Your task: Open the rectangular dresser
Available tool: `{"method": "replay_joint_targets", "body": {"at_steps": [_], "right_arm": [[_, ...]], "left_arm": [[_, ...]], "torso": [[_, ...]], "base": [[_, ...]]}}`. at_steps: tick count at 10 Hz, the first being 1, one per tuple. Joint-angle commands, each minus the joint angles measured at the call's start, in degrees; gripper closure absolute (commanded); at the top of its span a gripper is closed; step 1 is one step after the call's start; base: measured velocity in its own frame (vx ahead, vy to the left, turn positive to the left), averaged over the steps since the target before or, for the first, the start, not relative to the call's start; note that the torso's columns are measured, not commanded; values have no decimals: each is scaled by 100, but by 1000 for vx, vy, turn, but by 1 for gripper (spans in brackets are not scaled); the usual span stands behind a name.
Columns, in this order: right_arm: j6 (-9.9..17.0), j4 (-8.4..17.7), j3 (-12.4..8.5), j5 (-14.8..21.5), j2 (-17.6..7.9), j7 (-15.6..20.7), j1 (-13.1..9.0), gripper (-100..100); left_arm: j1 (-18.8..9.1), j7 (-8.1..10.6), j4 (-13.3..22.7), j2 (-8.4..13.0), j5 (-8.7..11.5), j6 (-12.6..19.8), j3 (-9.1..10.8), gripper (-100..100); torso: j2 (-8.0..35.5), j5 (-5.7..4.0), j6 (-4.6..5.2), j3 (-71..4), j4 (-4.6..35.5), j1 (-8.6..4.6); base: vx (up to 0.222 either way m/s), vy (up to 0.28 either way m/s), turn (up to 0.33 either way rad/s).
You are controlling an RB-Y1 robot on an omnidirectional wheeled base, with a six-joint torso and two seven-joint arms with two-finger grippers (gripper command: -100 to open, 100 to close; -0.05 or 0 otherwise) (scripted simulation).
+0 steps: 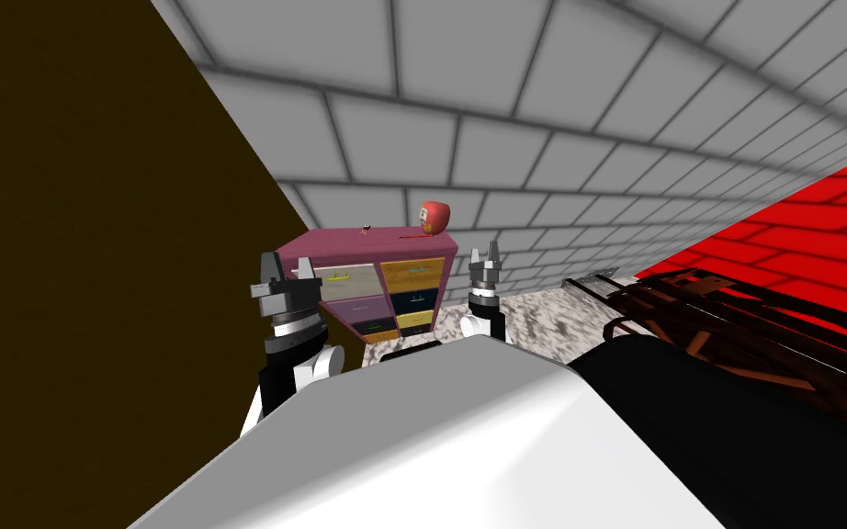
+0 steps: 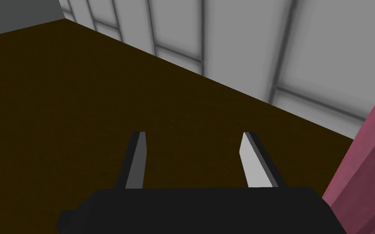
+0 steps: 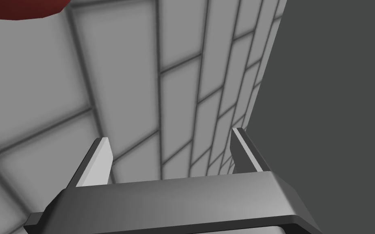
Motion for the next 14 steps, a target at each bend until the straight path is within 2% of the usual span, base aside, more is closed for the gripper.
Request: {"method": "replay_joint_targets", "body": {"at_steps": [1, 3, 4, 5, 7, 14], "right_arm": [[0, 0, 0, 0, 0, 0, 0, 0], [0, 0, 0, 0, 0, 0, 0, 0], [0, 0, 0, 0, 0, 0, 0, 0], [0, 2, 0, 0, 0, 0, 0, 0], [1, 3, 1, 0, 1, 0, 1, 0], [1, 3, 1, 0, 1, 0, 1, 0]], "left_arm": [[0, 0, 0, 0, 0, 0, 0, 0], [0, 0, 0, 0, 0, 0, 0, 0], [9, -7, -8, 250, 1, 103, -5, -100], [15, -12, -18, 348, 2, 170, -8, -100], [39, -31, -79, 562, 5, 440, -21, -100], [120, -91, -349, 734, 13, 1274, -62, -100]], "torso": [[424, 0, 0, -845, 423, 0], [1270, 0, 0, -2537, 1269, 0], [1693, 0, 0, -3383, 1692, 0], [1885, -1, 0, -3777, 1881, -7], [1954, -3, 0, -3915, 1953, -10], [1956, 1, 0, -3922, 1959, 6]], "base": [[0, 0, 0], [0, 0, 0], [8, -27, -4], [2, -50, -3], [7, -77, -6], [8, -101, -5]]}}
